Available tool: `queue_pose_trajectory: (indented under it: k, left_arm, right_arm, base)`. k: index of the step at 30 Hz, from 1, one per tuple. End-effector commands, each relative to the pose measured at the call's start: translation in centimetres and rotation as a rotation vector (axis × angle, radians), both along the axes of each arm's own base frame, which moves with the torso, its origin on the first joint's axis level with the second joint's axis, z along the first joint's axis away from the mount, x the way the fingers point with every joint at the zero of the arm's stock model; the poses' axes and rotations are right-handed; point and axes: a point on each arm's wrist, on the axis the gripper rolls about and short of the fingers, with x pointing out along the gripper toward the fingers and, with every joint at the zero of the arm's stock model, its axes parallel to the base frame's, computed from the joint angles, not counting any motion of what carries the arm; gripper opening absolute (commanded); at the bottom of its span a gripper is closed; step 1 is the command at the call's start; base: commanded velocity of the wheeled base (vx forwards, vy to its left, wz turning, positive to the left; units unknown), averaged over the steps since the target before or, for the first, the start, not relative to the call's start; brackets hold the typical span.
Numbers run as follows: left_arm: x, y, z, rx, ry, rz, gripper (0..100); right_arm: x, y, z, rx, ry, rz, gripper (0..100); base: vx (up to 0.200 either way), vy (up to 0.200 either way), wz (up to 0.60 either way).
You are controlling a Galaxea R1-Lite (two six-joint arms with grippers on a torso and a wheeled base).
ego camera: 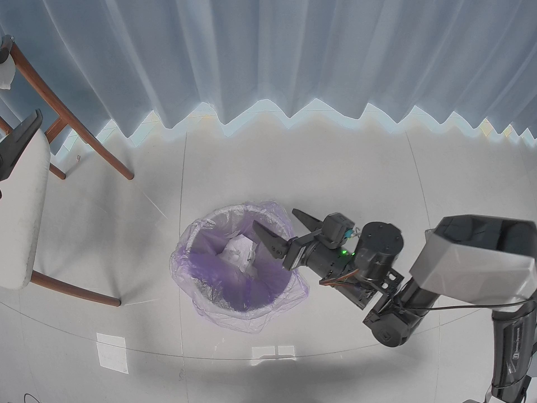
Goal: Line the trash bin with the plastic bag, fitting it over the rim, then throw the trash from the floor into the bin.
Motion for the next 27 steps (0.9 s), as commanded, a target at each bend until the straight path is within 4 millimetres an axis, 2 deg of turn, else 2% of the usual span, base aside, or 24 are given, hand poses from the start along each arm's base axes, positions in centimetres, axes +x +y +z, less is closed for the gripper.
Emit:
queue_pose_trajectory:
  k: [1, 4, 5, 7, 8, 9, 11, 14, 15, 16, 17, 20, 23, 24, 27]
  left_arm:
    - [-0.1, 0.0, -0.2, 0.002, 0.002, -0.001, 100]
    - [-0.2, 0.0, -0.3, 0.002, 0.004, -0.002, 100]
    - [-0.3, 0.0, -0.4, 0.004, 0.005, -0.005, 100]
    - [-0.4, -0.1, -0.5, 0.021, 0.005, -0.022, 100]
    - [-0.5, -0.1, -0.6, 0.029, 0.006, -0.031, 100]
    - [-0.7, -0.1, -0.8, 0.042, 0.006, -0.043, 100]
    - [-1.1, -0.1, -0.8, 0.052, -0.019, -0.043, 100]
    - [-2.1, -0.1, -0.8, 0.063, -0.065, -0.035, 100]
    - [-2.1, -0.1, -0.8, 0.063, -0.065, -0.035, 100]
    - [-3.1, -0.1, -1.1, 0.069, -0.083, -0.039, 100]
    - [-3.6, -0.1, -1.3, 0.079, -0.091, -0.049, 100]
    - [-5.0, -0.1, -3.0, 0.136, -0.082, -0.104, 100]
    - [-6.8, -0.2, -4.9, 0.162, -0.084, -0.134, 100]
    - [-8.1, -0.2, -6.1, 0.169, -0.097, -0.141, 100]
    - [-9.9, -0.1, -7.6, 0.170, -0.123, -0.137, 100]
  right_arm:
    - [-5.1, -5.3, 8.0, 0.072, -0.099, -0.028, 100]
    - [-7.5, -8.7, 9.9, 0.076, -0.123, -0.071, 100]
    - [-8.9, -10.8, 10.7, 0.071, -0.139, -0.107, 100]
    - [-10.5, -13.7, 11.2, 0.060, -0.154, -0.171, 100]
    - [-11.0, -14.6, 11.3, 0.057, -0.158, -0.193, 100]
    - [-12.4, -16.4, 11.4, 0.055, -0.166, -0.235, 100]
    - [-14.7, -18.7, 11.4, 0.056, -0.176, -0.291, 100]
    - [-17.7, -21.4, 10.6, -0.023, -0.220, -0.396, 100]
    - [-17.7, -21.4, 10.6, -0.023, -0.220, -0.396, 100]
    - [-18.9, -23.2, 10.8, -0.071, -0.270, -0.521, 100]
    - [-19.5, -24.2, 10.9, -0.080, -0.275, -0.587, 100]
    - [-22.4, -25.6, 11.4, -0.085, -0.308, -0.679, 100]
    - [-25.0, -25.7, 10.9, -0.101, -0.308, -0.661, 100]
    - [-26.9, -25.7, 10.2, -0.108, -0.304, -0.658, 100]
    - [-29.4, -25.7, 8.4, -0.129, -0.263, -0.633, 100]
  base:
    - [0.000, 0.000, 0.00]
    - [0.000, 0.000, 0.00]
    - [0.000, 0.000, 0.00]
    - [0.000, 0.000, 0.00]
    - [0.000, 0.000, 0.00]
    - [0.000, 0.000, 0.00]
    - [0.000, 0.000, 0.00]
    - [0.000, 0.000, 0.00]
    - [0.000, 0.000, 0.00]
    - [0.000, 0.000, 0.00]
    - [0.000, 0.000, 0.00]
    - [0.000, 0.000, 0.00]
    - [0.000, 0.000, 0.00]
    - [0.000, 0.000, 0.00]
    - [0.000, 0.000, 0.00]
